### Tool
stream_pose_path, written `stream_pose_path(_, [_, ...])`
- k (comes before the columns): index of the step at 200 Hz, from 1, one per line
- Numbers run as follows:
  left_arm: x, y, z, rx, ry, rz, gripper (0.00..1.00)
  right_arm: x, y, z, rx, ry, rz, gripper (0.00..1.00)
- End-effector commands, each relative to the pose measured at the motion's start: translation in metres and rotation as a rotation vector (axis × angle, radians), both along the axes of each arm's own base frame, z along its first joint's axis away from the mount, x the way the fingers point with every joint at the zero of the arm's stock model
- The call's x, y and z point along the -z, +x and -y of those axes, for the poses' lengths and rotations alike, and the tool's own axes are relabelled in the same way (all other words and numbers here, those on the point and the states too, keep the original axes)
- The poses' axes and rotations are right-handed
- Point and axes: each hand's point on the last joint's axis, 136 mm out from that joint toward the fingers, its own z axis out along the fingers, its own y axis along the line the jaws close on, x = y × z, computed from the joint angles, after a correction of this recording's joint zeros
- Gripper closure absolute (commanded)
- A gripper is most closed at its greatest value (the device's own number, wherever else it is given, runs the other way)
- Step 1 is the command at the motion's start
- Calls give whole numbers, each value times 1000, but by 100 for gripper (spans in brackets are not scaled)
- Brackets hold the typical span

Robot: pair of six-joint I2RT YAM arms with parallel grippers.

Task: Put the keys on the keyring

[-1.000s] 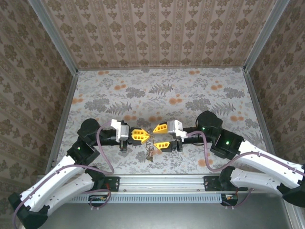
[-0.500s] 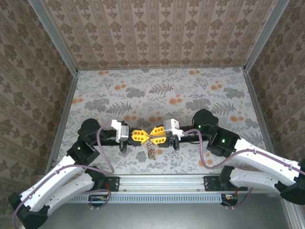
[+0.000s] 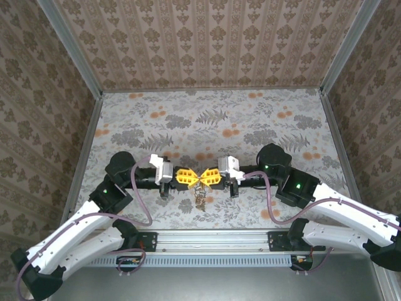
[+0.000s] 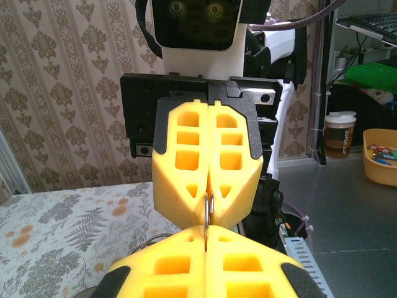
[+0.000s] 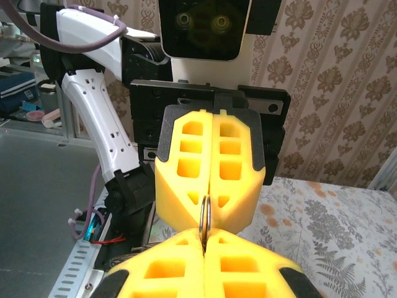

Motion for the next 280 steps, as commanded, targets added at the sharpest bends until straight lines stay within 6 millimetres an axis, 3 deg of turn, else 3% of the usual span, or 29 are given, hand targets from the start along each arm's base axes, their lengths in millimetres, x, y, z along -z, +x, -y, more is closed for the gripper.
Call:
stream_pose_path(1, [0,-3,0,8,30,6,100,-20,6,3,42,35,49,100])
stream_pose_path(19, [1,-2,0,-4,37,4,98,-15,7,4,52,21,39,100])
stream_pose_path(42, [1,1,-1,-27,52,-1,81,-14,10,6,71,8,37,100])
stream_pose_path(89, [6,14,-9,-139,135,-7,58,-9,15,10,112,-16,26,100])
stream_pose_path(120, [10,24,-19,-239,196,-5,57,1,22,12,153,-54,1,100])
stream_pose_path(155, [1,34,-23,-312,248,-55,59,13,31,13,188,-85,-36,100])
stream_pose_path(182, [15,35,-17,-303,360,-104,62,21,35,11,194,-106,-48,100])
stream_pose_path(235, [16,41,-6,-279,456,-65,62,29,37,11,201,-129,-52,100])
stream_pose_path(280, [33,46,6,-231,546,-80,66,33,39,9,202,-152,-54,100])
